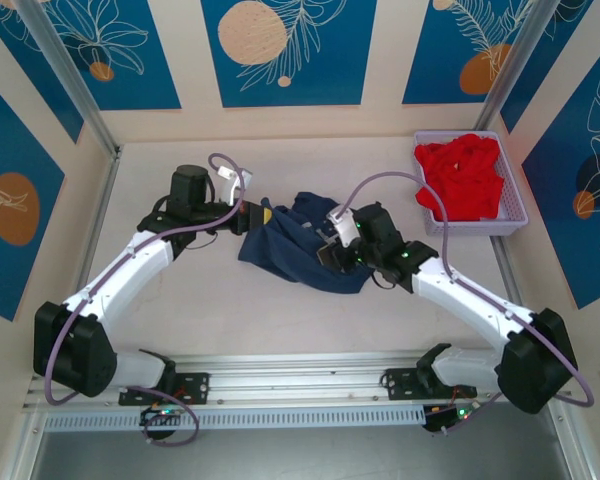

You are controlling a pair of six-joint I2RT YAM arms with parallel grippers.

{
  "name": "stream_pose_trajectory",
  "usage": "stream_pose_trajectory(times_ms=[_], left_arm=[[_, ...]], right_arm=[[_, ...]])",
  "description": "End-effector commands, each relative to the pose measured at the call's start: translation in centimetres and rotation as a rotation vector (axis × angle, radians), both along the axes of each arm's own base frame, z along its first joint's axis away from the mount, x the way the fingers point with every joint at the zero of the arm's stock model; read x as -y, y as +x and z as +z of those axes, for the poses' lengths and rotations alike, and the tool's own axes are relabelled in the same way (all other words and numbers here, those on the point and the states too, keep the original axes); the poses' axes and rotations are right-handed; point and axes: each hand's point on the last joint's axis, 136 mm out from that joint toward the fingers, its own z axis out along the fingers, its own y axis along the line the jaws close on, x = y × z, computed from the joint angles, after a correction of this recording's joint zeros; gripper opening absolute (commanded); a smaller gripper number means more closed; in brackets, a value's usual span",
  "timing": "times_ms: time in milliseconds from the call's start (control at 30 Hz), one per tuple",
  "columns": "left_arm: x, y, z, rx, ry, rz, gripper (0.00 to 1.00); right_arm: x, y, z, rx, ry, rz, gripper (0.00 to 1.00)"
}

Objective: Fold the inside-out t-shirt

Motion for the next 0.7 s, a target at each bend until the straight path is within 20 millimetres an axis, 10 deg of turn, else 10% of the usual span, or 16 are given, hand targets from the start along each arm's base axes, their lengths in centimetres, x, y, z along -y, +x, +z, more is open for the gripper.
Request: stream_pose_trajectory(times_ms=[0,300,500,667], left_arm=[[0.1,-0.5,1.5,0.052,-0.022,-0.043,0.0],[-0.1,-0.6,1.4,0.053,-0.007,-0.029,0.0],[-4.3,2.5,-2.3,0.019,0.217,0.257,0.0],[-7.8,4.8,-6.5,-0.027,0.475,0.439,0.03]], right_arm=[[-2.7,2.0,2.5,0.118,0.037,0.098,0.59],[-6.0,3.8,-0.5,0.047,0.05,0.174,0.6],[-5.1,3.3,2.8,-0.093,0.246,0.149,0.02],[-4.8,1.6,6.9,-0.346,0.539,0.191,0.0]])
